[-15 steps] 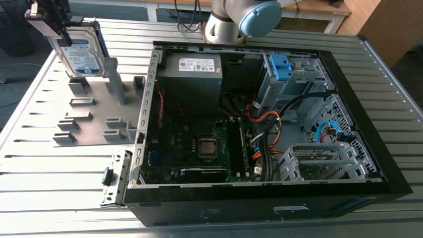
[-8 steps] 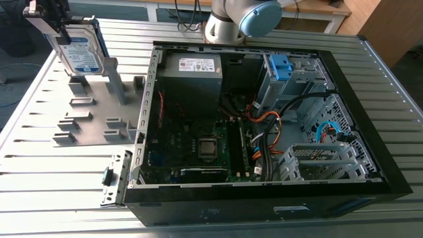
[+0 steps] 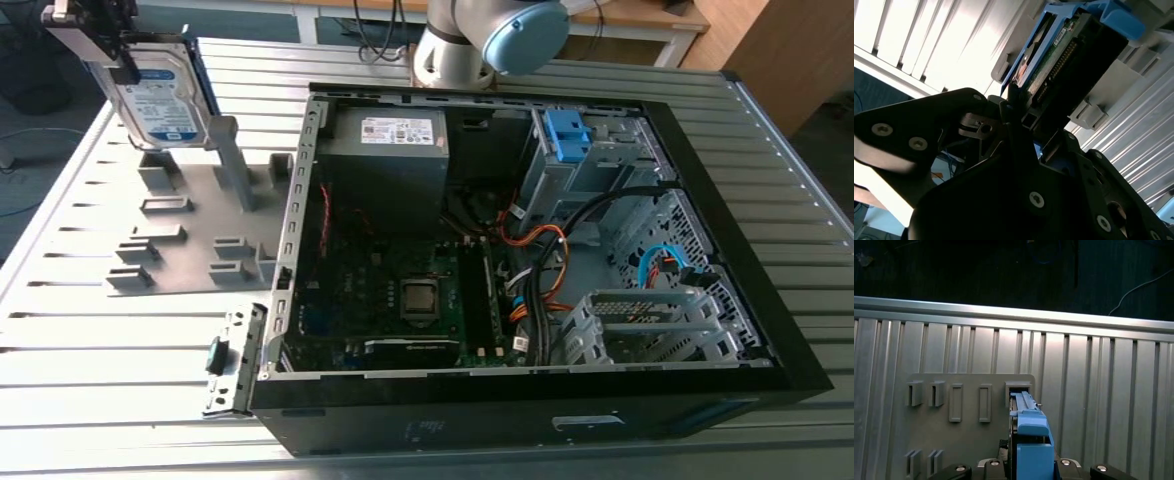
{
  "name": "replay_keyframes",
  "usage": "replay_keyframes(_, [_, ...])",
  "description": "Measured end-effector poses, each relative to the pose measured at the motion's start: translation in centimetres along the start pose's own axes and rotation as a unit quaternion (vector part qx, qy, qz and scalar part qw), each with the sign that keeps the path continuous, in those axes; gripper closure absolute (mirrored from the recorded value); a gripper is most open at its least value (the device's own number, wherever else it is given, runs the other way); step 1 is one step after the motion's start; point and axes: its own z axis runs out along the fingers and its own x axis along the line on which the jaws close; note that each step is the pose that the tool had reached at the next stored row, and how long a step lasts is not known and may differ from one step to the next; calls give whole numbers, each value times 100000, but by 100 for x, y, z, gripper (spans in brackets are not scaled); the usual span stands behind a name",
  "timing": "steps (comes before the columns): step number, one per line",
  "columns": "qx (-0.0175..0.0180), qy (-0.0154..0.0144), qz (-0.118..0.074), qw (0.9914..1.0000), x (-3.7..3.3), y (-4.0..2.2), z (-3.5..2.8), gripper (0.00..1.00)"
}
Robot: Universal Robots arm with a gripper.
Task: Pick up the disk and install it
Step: 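Pick up the disk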
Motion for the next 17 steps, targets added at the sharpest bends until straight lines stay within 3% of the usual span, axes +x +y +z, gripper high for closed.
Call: replay_keyframes(17, [3, -2, -2, 100000, -4, 3, -142, 63])
